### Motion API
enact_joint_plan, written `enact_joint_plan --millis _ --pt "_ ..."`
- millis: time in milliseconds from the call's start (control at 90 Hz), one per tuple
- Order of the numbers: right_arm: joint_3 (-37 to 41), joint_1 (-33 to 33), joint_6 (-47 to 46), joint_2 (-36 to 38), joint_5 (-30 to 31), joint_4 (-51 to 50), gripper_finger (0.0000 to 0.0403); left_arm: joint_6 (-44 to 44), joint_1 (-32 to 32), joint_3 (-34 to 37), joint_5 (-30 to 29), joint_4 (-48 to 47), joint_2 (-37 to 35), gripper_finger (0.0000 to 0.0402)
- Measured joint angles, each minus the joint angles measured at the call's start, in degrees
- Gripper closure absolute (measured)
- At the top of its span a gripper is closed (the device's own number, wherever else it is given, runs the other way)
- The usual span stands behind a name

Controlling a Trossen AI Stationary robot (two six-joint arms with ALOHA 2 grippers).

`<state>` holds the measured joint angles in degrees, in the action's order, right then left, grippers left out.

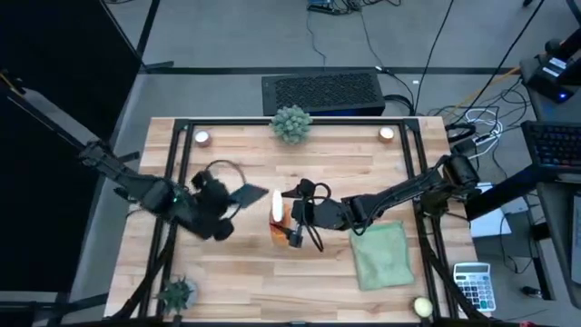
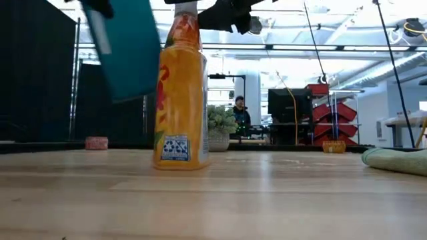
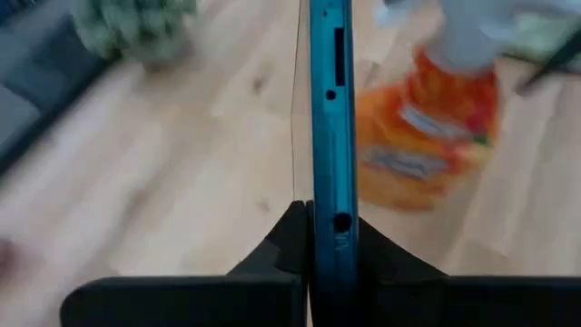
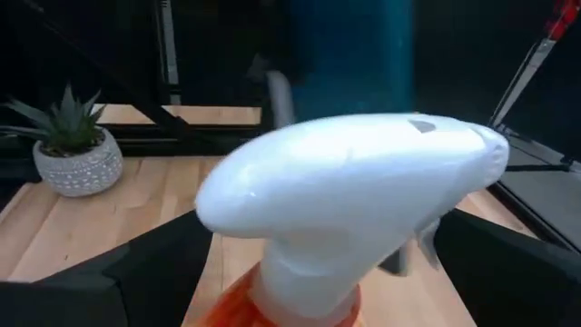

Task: Apply microfiber cloth
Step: Spray the back of the cellphone with a spray bottle

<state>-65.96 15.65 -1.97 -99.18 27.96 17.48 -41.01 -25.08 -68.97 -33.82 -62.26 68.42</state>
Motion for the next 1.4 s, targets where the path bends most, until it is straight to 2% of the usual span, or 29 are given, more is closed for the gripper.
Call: enact_joint_plan --millis 156,300,444,578,689,778,856,1000,1067,1189,1400 --pt "-0.02 -0.03 0.63 0.00 -1.62 1.24 0.0014 16.62 9.61 0.00 5.43 8.99 0.39 0.0395" --pt "0.00 -0.01 0.76 0.00 -2.57 1.24 0.0014 27.30 17.05 0.02 14.56 17.14 0.44 0.0395" --pt "-0.01 -0.01 0.86 0.00 -2.61 1.21 0.0014 30.95 22.18 0.02 24.18 22.28 0.64 0.0395" --pt "-0.02 -0.01 0.93 0.00 -2.59 1.24 0.0014 31.25 23.78 0.04 30.21 24.46 1.23 0.0395" --pt "-0.02 -0.01 0.96 0.00 -2.54 1.21 0.0020 30.98 23.89 0.10 30.86 24.98 1.83 0.0395" --pt "-0.01 -0.03 0.96 0.00 -2.41 1.19 0.0044 30.88 23.88 0.11 30.86 25.37 2.03 0.0395" --pt "-0.02 -0.03 0.96 0.00 -1.94 1.18 0.0084 30.83 23.89 0.11 30.85 25.45 2.05 0.0395" --pt "-0.01 -0.07 0.94 0.00 -2.13 1.13 0.0183 30.40 23.89 0.11 30.84 25.35 2.08 0.0395" --pt "-0.02 -0.03 0.80 0.00 -2.39 1.21 0.0211 30.40 23.89 0.11 30.85 25.38 2.08 0.0395" --pt "-0.02 -0.10 0.52 0.02 -2.28 1.17 0.0215 30.38 23.89 0.11 30.84 25.37 2.08 0.0395" --pt "-0.01 -0.12 0.61 0.03 -1.77 0.96 0.0135 30.31 23.89 0.11 30.84 25.35 2.08 0.0395"
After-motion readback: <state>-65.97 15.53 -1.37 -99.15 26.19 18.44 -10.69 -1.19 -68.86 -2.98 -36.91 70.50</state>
